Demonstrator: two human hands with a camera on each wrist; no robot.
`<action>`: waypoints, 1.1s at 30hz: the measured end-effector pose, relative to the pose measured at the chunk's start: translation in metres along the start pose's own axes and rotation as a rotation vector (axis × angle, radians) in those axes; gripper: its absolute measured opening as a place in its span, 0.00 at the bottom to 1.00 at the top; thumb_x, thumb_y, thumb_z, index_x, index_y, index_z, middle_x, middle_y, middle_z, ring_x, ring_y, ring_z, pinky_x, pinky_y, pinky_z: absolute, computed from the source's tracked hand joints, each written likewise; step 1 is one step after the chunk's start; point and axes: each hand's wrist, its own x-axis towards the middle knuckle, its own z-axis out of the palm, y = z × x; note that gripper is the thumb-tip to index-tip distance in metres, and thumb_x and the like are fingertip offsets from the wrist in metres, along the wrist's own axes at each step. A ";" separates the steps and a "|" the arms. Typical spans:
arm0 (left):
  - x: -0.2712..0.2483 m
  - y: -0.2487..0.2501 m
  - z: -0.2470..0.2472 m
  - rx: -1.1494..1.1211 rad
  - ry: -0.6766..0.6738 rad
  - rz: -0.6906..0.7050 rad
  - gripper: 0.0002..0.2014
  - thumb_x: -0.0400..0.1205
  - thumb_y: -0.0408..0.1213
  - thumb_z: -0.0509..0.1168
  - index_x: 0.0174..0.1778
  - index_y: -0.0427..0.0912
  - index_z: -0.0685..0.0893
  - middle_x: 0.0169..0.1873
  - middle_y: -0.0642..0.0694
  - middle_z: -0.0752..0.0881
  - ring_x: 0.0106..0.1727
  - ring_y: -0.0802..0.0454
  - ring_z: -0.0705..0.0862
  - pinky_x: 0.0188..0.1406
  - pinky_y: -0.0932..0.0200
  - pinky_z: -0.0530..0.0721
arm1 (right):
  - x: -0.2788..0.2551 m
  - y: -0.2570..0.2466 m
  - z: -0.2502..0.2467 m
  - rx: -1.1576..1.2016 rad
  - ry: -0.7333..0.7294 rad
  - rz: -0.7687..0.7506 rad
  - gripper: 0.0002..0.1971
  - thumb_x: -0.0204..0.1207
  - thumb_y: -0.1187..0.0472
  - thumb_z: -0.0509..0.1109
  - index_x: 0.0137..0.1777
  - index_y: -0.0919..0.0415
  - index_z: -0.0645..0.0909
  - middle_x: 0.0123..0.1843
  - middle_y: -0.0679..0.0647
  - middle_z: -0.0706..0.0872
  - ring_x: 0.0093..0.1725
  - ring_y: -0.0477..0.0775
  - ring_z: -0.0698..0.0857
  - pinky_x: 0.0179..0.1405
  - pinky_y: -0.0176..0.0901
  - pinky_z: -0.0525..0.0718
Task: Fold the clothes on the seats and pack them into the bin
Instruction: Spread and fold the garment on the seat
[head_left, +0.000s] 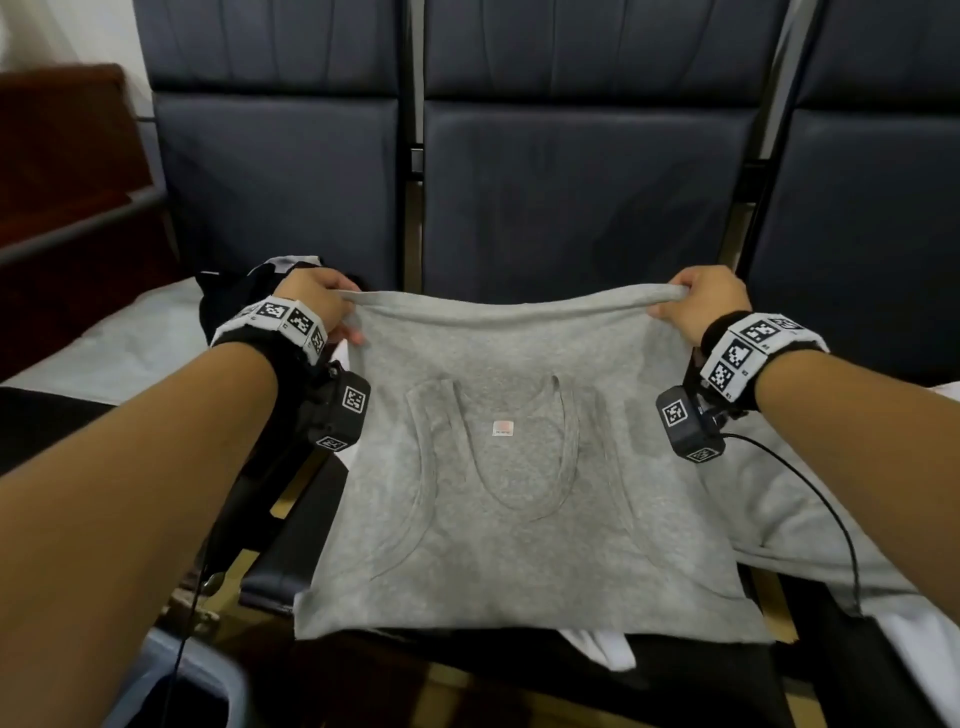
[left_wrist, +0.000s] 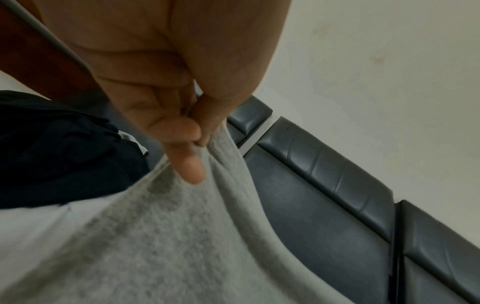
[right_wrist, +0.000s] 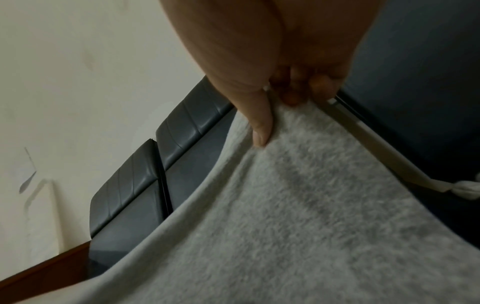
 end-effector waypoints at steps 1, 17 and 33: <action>-0.009 0.000 -0.005 -0.038 -0.012 -0.013 0.13 0.81 0.21 0.58 0.49 0.41 0.84 0.33 0.39 0.86 0.20 0.51 0.87 0.20 0.63 0.82 | -0.007 0.000 -0.005 0.014 -0.010 0.008 0.07 0.71 0.60 0.80 0.44 0.61 0.86 0.42 0.58 0.87 0.47 0.59 0.86 0.47 0.48 0.84; -0.164 -0.092 -0.022 -0.038 -0.115 -0.053 0.09 0.74 0.20 0.66 0.32 0.35 0.85 0.28 0.38 0.84 0.35 0.45 0.85 0.34 0.63 0.88 | -0.188 0.050 -0.031 -0.025 -0.174 0.049 0.06 0.69 0.72 0.73 0.35 0.62 0.83 0.34 0.61 0.89 0.36 0.61 0.89 0.40 0.52 0.89; -0.204 -0.118 -0.041 0.659 -0.335 0.164 0.09 0.72 0.36 0.77 0.33 0.52 0.83 0.34 0.53 0.84 0.46 0.47 0.84 0.45 0.57 0.78 | -0.219 0.077 -0.041 -0.447 -0.484 -0.038 0.06 0.71 0.68 0.75 0.40 0.58 0.83 0.46 0.59 0.84 0.51 0.64 0.86 0.50 0.43 0.80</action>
